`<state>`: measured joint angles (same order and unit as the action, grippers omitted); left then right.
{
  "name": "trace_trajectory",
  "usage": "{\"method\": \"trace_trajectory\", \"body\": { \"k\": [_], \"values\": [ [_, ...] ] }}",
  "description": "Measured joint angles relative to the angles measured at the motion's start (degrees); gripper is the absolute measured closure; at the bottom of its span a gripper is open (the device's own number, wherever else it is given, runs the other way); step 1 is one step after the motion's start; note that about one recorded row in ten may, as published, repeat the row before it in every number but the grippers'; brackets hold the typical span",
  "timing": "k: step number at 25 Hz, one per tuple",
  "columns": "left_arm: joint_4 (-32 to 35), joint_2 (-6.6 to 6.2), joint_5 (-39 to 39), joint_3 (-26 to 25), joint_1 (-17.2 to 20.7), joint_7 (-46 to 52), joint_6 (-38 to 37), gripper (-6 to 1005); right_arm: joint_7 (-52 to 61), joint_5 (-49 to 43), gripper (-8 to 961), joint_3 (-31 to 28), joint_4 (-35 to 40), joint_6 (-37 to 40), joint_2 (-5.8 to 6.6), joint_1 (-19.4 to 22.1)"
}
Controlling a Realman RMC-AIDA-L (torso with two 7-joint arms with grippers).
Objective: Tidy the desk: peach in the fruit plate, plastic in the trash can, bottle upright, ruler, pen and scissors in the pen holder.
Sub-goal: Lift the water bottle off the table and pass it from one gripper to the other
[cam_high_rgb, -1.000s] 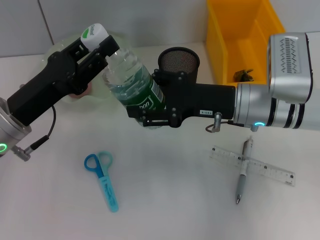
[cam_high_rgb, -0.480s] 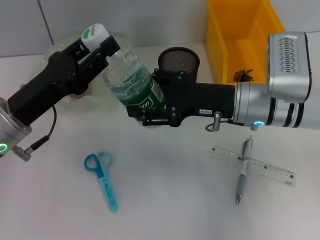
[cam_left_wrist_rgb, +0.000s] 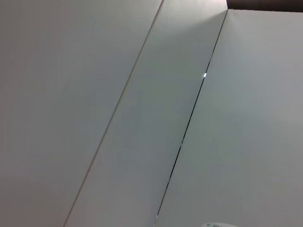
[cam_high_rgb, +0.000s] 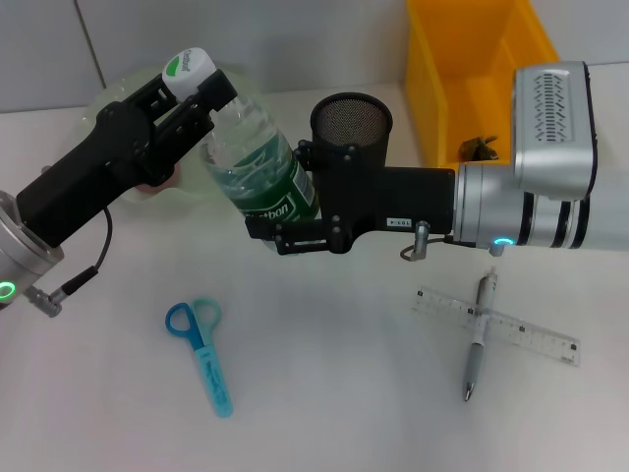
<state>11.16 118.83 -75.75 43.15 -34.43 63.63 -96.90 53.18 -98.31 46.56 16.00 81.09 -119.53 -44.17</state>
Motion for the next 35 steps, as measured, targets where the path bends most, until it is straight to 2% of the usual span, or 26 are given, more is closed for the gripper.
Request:
{"method": "trace_trajectory", "body": {
  "k": [35],
  "values": [
    [0.03, -0.17, -0.46, 0.0, -0.1, 0.18, 0.31, 536, 0.52, -0.39, 131, 0.83, 0.17, -1.25, 0.0, -0.17]
  ]
}}
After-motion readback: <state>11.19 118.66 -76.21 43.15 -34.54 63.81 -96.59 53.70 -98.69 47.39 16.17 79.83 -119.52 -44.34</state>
